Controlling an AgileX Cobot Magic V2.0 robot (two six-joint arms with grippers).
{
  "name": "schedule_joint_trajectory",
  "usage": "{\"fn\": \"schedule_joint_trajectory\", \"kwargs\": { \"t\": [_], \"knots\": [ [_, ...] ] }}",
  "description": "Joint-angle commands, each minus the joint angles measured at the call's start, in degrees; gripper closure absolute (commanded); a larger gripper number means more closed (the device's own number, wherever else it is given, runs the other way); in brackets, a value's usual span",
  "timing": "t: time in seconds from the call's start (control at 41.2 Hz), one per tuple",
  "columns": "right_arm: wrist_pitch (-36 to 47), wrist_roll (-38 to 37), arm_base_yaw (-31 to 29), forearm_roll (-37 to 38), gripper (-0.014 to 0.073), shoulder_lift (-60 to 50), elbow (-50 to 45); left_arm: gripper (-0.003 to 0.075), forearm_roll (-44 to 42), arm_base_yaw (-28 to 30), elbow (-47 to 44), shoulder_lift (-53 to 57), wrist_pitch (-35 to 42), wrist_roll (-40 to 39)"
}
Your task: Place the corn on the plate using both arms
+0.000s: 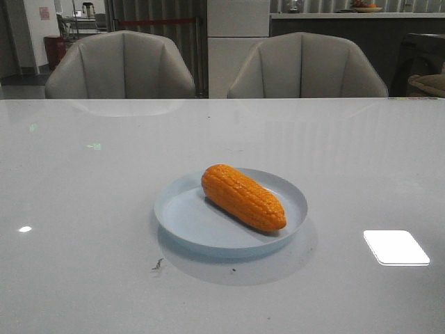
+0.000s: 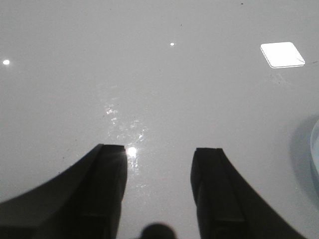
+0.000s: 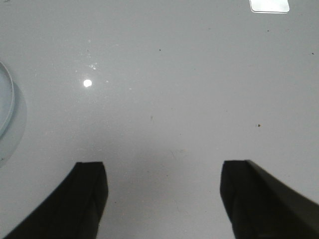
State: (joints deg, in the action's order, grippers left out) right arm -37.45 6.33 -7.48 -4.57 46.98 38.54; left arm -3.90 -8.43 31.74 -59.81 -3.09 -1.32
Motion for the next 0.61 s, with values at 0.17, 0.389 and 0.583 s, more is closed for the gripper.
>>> {"fn": "schedule_joint_trajectory", "kwargs": {
  "t": [0.17,0.389,0.583],
  "knots": [
    [3.6,0.5,-0.3,-0.3,0.0012,-0.6,1.4,0.0586,0.1,3.2,2.0,10.6,1.5,-0.1],
    [3.6,0.5,-0.3,-0.3,0.0012,-0.6,1.4,0.0626,0.1,7.0,1.9,20.4,-7.8,-0.1],
    [3.6,0.5,-0.3,-0.3,0.0012,-0.6,1.4,0.0626,0.0,7.6,-0.3,28.4,-12.5,-0.1]
  ]
}}
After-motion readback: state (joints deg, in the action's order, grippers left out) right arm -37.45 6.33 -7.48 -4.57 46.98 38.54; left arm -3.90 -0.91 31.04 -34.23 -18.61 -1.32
